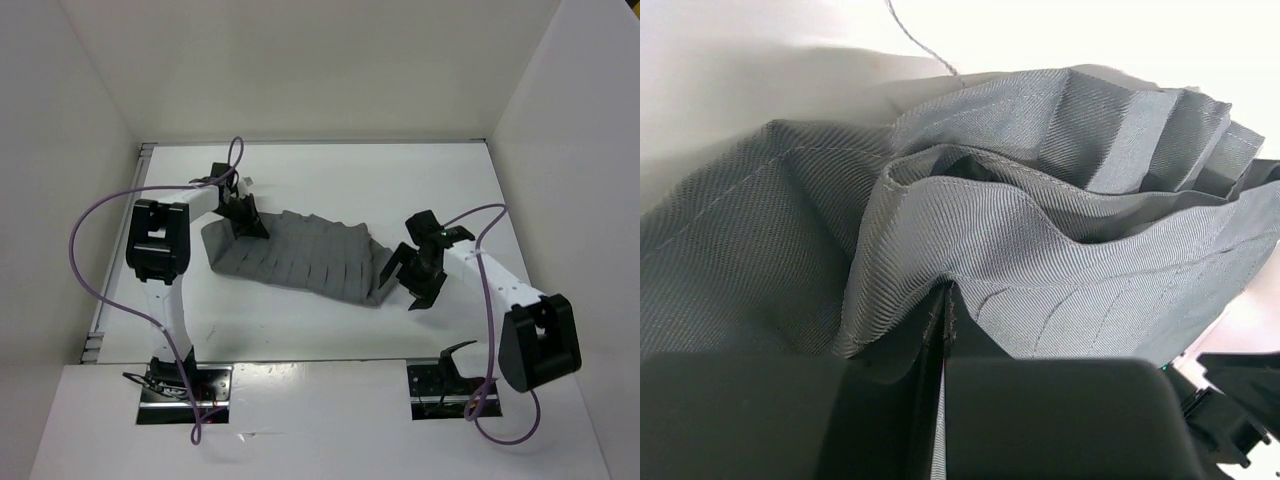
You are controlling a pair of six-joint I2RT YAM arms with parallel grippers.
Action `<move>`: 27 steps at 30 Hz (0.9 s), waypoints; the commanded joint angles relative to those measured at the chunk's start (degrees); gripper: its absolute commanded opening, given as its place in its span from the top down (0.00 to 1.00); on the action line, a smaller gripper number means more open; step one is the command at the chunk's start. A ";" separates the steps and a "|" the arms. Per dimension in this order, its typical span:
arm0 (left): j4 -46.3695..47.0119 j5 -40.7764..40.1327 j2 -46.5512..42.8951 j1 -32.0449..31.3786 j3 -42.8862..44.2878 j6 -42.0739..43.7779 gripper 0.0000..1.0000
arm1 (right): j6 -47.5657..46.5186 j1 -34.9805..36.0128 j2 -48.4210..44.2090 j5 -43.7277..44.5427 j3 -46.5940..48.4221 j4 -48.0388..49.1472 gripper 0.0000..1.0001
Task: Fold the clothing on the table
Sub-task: Fold the skirt
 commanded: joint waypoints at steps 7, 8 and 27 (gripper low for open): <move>-0.32 -8.17 0.59 0.55 -2.64 2.14 0.96 | -3.41 0.45 12.02 0.87 6.88 18.49 0.05; -0.32 -8.17 0.07 1.07 -2.64 2.67 0.96 | -3.41 0.45 12.72 0.87 6.88 19.73 0.05; 0.21 -0.18 -3.88 2.66 -4.31 4.16 0.96 | -5.25 6.26 27.75 -2.30 8.98 27.92 0.77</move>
